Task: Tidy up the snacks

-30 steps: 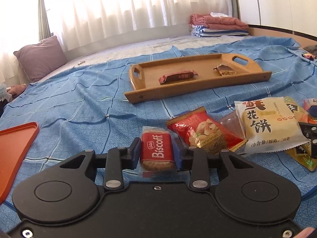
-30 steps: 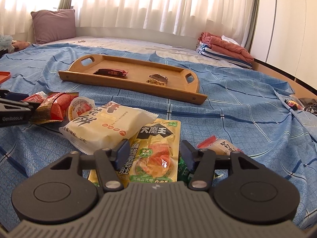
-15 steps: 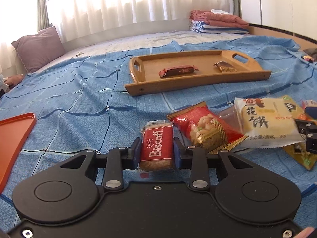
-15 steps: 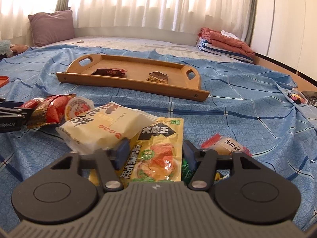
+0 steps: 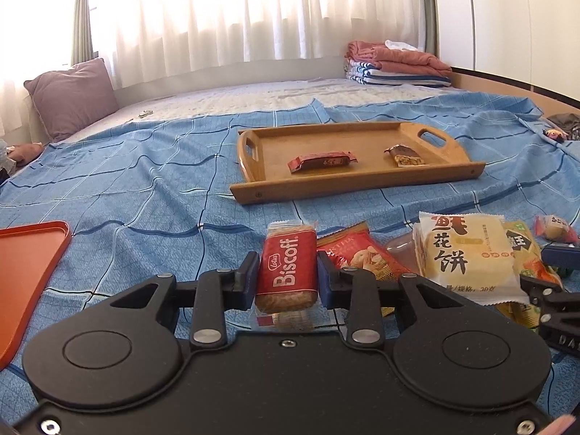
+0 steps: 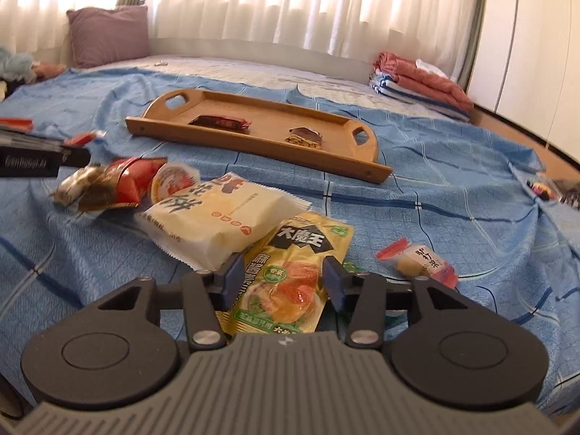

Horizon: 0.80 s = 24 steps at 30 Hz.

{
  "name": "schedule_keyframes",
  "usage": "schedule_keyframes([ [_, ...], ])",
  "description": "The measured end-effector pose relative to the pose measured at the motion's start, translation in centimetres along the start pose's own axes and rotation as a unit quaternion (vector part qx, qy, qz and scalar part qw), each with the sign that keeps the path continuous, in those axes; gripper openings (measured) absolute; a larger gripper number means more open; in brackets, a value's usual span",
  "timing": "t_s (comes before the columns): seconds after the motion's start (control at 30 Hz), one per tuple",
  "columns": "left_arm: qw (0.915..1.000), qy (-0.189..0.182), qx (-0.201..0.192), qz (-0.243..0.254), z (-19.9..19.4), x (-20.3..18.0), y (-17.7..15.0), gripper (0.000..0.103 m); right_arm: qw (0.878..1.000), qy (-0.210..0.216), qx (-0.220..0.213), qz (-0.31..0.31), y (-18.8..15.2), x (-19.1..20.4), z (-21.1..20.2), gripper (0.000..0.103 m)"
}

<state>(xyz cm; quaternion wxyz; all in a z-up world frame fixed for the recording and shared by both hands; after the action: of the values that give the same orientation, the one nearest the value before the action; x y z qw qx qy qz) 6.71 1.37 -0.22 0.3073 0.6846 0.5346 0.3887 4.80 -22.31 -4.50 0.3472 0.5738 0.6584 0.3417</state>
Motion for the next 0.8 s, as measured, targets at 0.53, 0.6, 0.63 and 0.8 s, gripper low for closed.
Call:
schedule_keyframes([
  [0.53,1.0000,0.005,-0.001,-0.006,-0.3,0.5,-0.2,0.031,0.995,0.007,0.035,0.090,-1.4,-0.5,-0.9,0.082],
  [0.6,1.0000,0.006,0.000,-0.006,-0.2,0.5,-0.2,0.031,0.994,0.006,0.039,0.107,-1.6,-1.6,-1.1,0.082],
  [0.63,1.0000,0.007,0.000,-0.007,-0.1,0.5,-0.2,0.031,0.993,0.004,0.039,0.110,-1.7,-2.0,-1.3,0.082],
  [0.8,0.9999,0.003,0.002,-0.014,0.2,0.4,-0.2,0.031,0.990,0.020,0.032,0.136,-1.0,-2.9,-1.4,0.082],
])
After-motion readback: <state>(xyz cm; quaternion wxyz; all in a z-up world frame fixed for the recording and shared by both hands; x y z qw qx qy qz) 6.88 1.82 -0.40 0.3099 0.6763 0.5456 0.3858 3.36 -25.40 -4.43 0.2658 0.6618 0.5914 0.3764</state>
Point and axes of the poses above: each gripper's, at about its wrist camera, not at the fingertips, and z roughly the way its jaws point, x to its left, y to its top, the point moved 4 cm from there along z, roughly the way its jaws point, and after that the axes turned 8 degrees about z, right-handed, at the moved point
